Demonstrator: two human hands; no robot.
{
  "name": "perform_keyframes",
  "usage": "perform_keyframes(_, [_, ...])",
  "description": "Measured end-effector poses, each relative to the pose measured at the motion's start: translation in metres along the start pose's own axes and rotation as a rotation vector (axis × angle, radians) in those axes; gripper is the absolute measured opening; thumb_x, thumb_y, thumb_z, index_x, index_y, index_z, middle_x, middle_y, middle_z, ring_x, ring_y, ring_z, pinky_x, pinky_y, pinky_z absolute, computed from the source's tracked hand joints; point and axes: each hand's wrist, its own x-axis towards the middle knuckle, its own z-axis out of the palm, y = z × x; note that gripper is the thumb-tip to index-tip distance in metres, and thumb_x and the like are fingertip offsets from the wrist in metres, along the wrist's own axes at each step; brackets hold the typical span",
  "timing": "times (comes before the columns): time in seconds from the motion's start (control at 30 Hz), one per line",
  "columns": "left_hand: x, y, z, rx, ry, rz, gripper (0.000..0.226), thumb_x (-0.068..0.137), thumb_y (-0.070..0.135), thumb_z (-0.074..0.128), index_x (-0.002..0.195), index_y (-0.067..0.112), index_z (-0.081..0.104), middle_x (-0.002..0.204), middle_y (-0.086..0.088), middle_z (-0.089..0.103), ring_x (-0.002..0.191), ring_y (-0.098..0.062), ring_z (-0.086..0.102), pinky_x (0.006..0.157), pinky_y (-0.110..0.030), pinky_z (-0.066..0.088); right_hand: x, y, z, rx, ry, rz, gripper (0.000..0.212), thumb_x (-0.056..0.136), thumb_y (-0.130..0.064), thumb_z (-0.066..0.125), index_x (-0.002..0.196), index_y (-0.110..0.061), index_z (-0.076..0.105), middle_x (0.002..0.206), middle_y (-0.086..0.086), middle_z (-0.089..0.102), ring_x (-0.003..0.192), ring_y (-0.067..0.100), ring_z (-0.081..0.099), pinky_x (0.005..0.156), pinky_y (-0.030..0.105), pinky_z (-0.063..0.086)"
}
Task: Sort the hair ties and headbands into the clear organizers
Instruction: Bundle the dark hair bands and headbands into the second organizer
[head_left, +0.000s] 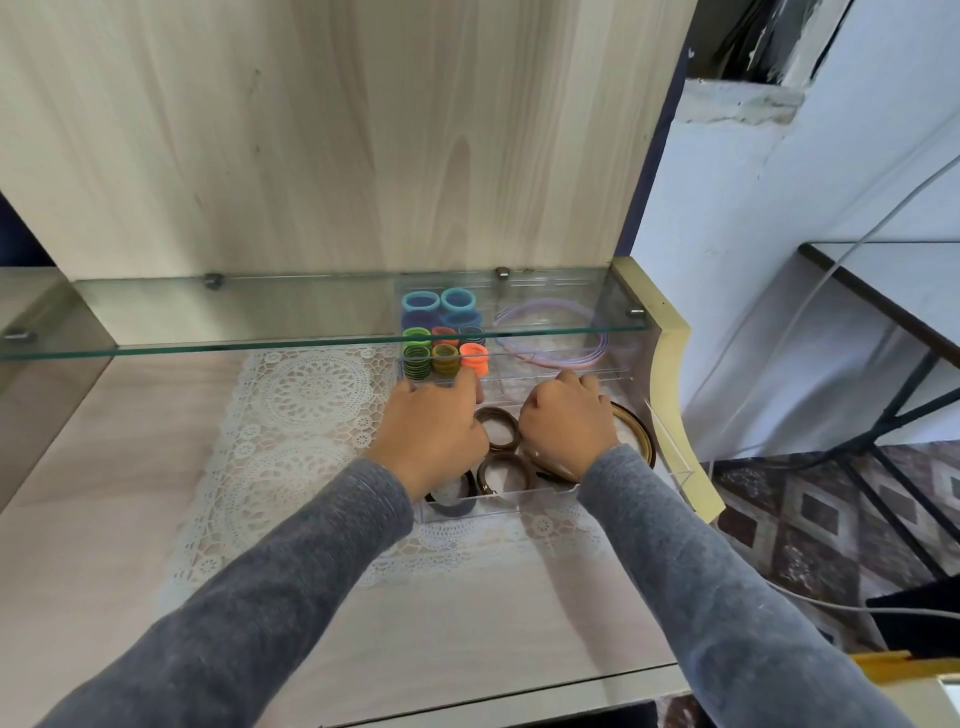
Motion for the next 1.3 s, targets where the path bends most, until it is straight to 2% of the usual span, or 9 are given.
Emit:
perform_keyframes(0.37, [-0.002,0.004,0.0,0.074,0.004,0.018,0.027,0.088,0.019,0.047,0.115,0.021,0.046,0.102,0.003,0.069,0.106,-0.024,0.059,0.093,-0.036,0.033,-0.001,-0.001,-0.001,-0.021,0.01,-0.036,0.032,0.086,-0.021,0.045,0.108,-0.015,0.068,0.125,0.011,0.051,0.119,0.033,0.038,0.1,0.045,0.032])
perform_keyframes(0.73, [-0.002,0.003,0.006,0.122,0.011,0.042,0.03,0.087,0.02,0.047,0.116,0.02,0.046,0.099,0.001,0.068,0.103,-0.025,0.06,0.094,-0.038,0.037,-0.001,-0.002,0.001,-0.03,0.01,-0.039,0.031,0.086,-0.021,0.045,0.106,-0.013,0.067,0.123,0.012,0.051,0.119,0.034,0.037,0.101,0.045,0.031])
perform_keyframes(0.97, [-0.001,-0.002,0.003,0.026,0.014,0.031,0.028,0.088,0.017,0.048,0.114,0.024,0.044,0.11,0.005,0.066,0.11,-0.021,0.059,0.091,-0.034,0.031,-0.002,0.005,-0.005,0.053,0.007,-0.062,0.035,0.086,-0.017,0.046,0.111,-0.021,0.069,0.126,0.009,0.051,0.122,0.033,0.035,0.104,0.044,0.032])
perform_keyframes(1.1, [0.0,-0.013,-0.001,-0.079,-0.024,0.025,0.022,0.088,0.014,0.046,0.104,0.029,0.04,0.111,0.011,0.065,0.109,-0.014,0.058,0.09,-0.032,0.03,-0.003,0.018,-0.012,0.166,0.04,-0.145,0.039,0.081,-0.004,0.046,0.091,-0.028,0.075,0.114,0.002,0.053,0.116,0.028,0.037,0.103,0.043,0.034])
perform_keyframes(1.2, [0.001,-0.016,-0.001,-0.119,-0.047,0.025,0.021,0.089,0.014,0.046,0.103,0.029,0.042,0.11,0.012,0.065,0.109,-0.012,0.058,0.096,-0.034,0.033,-0.006,0.022,-0.012,0.121,0.064,-0.231,0.038,0.081,-0.003,0.048,0.08,-0.029,0.077,0.103,-0.004,0.053,0.106,0.023,0.039,0.099,0.043,0.036])
perform_keyframes(1.3, [0.003,-0.016,0.001,-0.139,-0.031,0.028,0.021,0.089,0.013,0.047,0.104,0.027,0.044,0.108,0.012,0.066,0.109,-0.012,0.058,0.094,-0.032,0.032,-0.011,0.022,-0.011,0.02,0.09,-0.337,0.035,0.082,-0.007,0.051,0.079,-0.03,0.077,0.099,-0.008,0.05,0.104,0.021,0.04,0.095,0.039,0.036])
